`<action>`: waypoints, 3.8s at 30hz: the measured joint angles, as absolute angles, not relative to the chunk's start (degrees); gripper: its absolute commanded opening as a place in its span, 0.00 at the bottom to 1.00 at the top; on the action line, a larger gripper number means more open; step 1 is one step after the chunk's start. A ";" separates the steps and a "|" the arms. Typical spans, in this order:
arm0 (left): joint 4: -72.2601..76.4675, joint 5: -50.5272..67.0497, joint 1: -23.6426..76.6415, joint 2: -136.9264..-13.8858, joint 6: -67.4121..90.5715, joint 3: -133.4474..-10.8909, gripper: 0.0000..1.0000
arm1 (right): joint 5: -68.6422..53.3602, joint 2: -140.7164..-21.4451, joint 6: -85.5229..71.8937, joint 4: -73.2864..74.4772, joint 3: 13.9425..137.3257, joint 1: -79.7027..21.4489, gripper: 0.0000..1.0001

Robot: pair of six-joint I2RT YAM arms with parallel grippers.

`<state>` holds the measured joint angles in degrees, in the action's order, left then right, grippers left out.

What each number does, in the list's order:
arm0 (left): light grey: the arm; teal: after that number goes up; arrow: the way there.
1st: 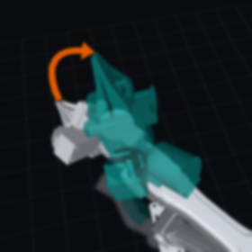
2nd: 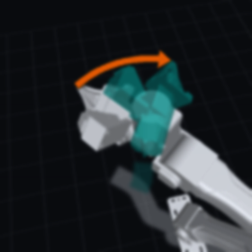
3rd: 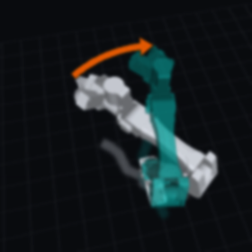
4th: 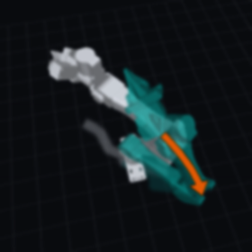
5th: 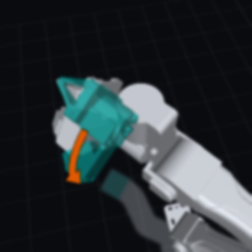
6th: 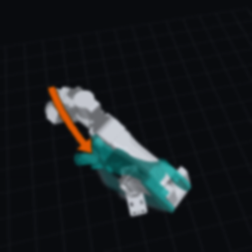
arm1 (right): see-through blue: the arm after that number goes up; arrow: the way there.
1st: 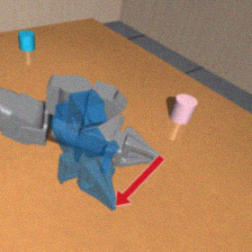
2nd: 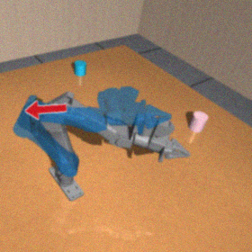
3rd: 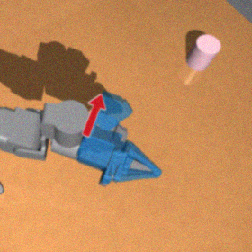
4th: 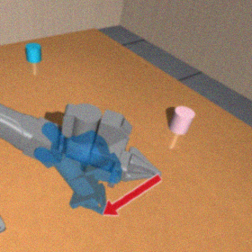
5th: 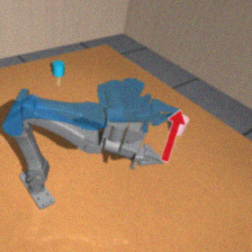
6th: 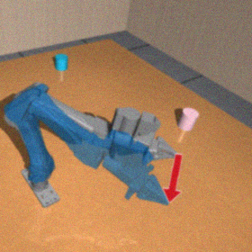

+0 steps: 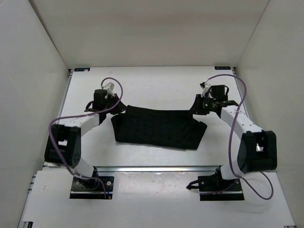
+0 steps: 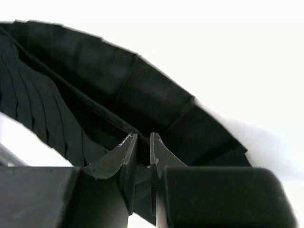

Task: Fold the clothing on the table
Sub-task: Fold the skirt

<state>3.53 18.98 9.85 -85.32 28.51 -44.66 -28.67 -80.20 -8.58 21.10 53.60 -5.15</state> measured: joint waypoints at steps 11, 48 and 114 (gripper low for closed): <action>7.29 23.42 4.21 -94.41 32.25 -56.01 0.70 | -14.63 -95.18 -15.99 18.33 73.10 -5.56 0.50; -6.44 15.97 7.92 -57.28 38.83 -18.81 0.70 | -19.46 -63.29 -43.22 12.60 20.64 -1.69 0.00; 32.99 14.20 28.05 -90.67 52.16 -21.28 0.09 | -21.89 -113.27 -20.51 25.02 81.62 -45.80 0.08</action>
